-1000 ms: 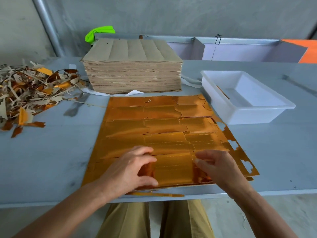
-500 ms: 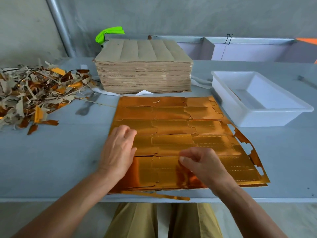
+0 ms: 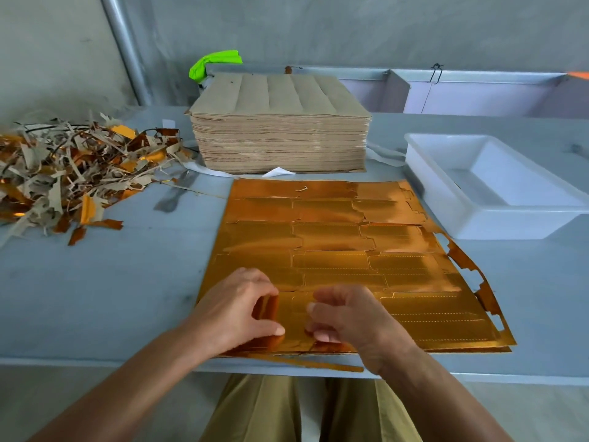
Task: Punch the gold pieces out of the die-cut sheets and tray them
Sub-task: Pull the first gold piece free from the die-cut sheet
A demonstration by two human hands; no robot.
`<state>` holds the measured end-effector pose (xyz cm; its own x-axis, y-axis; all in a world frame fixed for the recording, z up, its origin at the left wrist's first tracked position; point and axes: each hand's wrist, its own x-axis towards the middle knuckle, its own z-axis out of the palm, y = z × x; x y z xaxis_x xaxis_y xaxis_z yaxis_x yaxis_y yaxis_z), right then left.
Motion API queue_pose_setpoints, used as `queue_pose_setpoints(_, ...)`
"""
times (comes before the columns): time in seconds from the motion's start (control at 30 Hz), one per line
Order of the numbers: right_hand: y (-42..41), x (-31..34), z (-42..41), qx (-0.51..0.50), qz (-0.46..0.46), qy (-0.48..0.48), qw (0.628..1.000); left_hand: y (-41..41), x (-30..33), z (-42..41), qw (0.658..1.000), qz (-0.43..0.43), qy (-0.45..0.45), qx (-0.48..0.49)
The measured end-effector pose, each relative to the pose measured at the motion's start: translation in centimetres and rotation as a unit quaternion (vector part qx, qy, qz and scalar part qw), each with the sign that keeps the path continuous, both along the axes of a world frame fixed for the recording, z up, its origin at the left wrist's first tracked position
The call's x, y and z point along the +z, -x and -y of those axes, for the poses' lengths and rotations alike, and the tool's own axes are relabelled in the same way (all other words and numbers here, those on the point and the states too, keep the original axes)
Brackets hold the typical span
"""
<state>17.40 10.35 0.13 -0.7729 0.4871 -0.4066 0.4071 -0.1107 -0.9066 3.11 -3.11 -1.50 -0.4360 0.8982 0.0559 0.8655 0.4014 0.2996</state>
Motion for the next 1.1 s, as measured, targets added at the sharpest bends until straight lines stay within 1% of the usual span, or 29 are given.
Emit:
queue_pose_setpoints(0.1, 0.1, 0.4, 0.2, -0.023, -0.015, 0.1, 0.995, 0.0, -0.1, 0.5, 1.0, 0.014, 0.018, -0.019)
queue_pose_setpoints(0.2, 0.2, 0.3, 0.4, -0.045, -0.026, 0.129, 0.99, -0.3, 0.0, 1.0, 0.998, 0.019, 0.039, -0.039)
queue_pose_setpoints(0.3, -0.3, 0.1, 0.3, -0.062, -0.018, 0.093, 0.994, -0.5, -0.2, 1.2, 0.998, 0.015, 0.043, -0.052)
queue_pose_setpoints(0.43, -1.8, -0.1, 0.2, -0.061, -0.018, 0.051, 0.997, -0.3, -0.3, 1.6, 0.997, 0.034, 0.026, -0.062)
queue_pose_setpoints(0.6, -2.7, 0.3, 0.2, -0.035, -0.009, -0.053, 0.998, -0.6, -0.3, 1.7, 0.997, 0.032, 0.024, -0.073)
queue_pose_setpoints(0.67, -2.5, 0.4, 0.5, -0.02, -0.007, -0.076, 0.997, -1.1, -0.2, 1.5, 0.997, 0.026, 0.022, -0.064)
queue_pose_setpoints(0.83, -2.2, 0.2, 0.9, -0.017, -0.013, -0.072, 0.997, -3.2, -0.4, 0.7, 0.998, -0.047, -0.026, -0.04)
queue_pose_setpoints(0.93, -2.5, 0.0, 0.8, -0.014, -0.013, -0.071, 0.997, -4.0, -0.3, 0.5, 0.996, -0.063, -0.047, -0.041)
queue_pose_setpoints(1.0, -2.6, -0.1, 0.7, -0.014, -0.014, -0.071, 0.997, -4.3, -0.1, 0.6, 0.994, -0.075, -0.054, -0.054)
queue_pose_setpoints(1.1, -2.6, -0.1, 0.6, -0.015, -0.02, -0.066, 0.997, -4.7, 0.1, 0.6, 0.99, -0.089, -0.05, -0.1)
